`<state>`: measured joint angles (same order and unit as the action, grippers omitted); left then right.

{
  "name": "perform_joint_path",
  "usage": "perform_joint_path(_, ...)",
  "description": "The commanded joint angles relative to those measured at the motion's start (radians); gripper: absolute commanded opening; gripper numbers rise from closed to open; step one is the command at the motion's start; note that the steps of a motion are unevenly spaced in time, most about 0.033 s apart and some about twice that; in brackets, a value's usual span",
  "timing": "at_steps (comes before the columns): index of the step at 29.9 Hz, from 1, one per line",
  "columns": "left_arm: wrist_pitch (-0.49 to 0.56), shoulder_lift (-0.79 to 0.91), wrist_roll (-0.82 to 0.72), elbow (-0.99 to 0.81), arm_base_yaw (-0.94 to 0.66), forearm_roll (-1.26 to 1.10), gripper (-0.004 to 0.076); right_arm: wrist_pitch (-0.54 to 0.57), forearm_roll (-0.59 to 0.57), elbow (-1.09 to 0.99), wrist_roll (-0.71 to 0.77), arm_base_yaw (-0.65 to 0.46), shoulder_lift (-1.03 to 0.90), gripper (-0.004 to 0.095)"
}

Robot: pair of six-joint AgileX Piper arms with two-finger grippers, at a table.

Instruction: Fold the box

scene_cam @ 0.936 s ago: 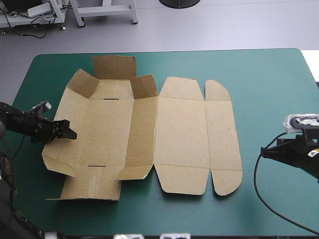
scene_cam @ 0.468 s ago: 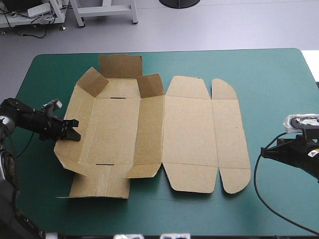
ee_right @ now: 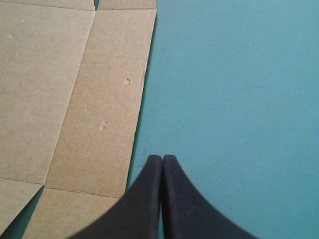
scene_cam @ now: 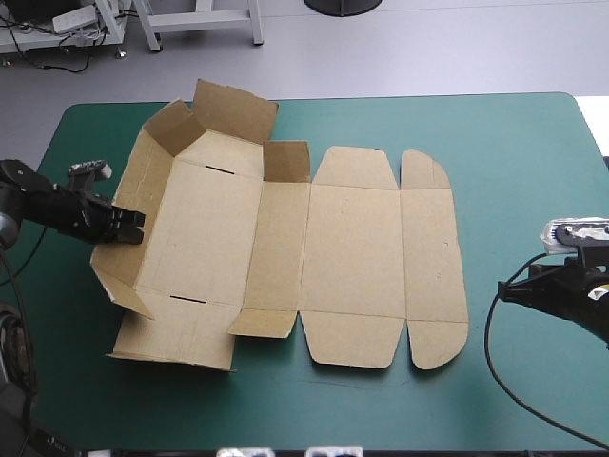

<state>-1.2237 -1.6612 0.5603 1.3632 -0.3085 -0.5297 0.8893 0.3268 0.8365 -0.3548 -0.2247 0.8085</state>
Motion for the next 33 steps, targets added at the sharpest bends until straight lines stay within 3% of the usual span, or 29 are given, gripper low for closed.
perform_joint_path(1, -0.018, 0.089, -0.014, 0.104, 0.067, -0.021, -0.0006, -0.051, 0.017, 0.033, -0.011, 0.002, -0.002, -0.0024)
perform_joint_path(12, -0.058, 0.117, -0.115, 0.369, 0.386, 0.303, -0.0006, -0.035, 0.019, 0.033, -0.011, 0.002, -0.002, -0.0024)
perform_joint_path(33, 0.002, 0.200, -0.154, 0.407, 0.997, 0.903, -0.0006, -0.026, 0.017, 0.033, -0.014, 0.002, -0.002, -0.0023)
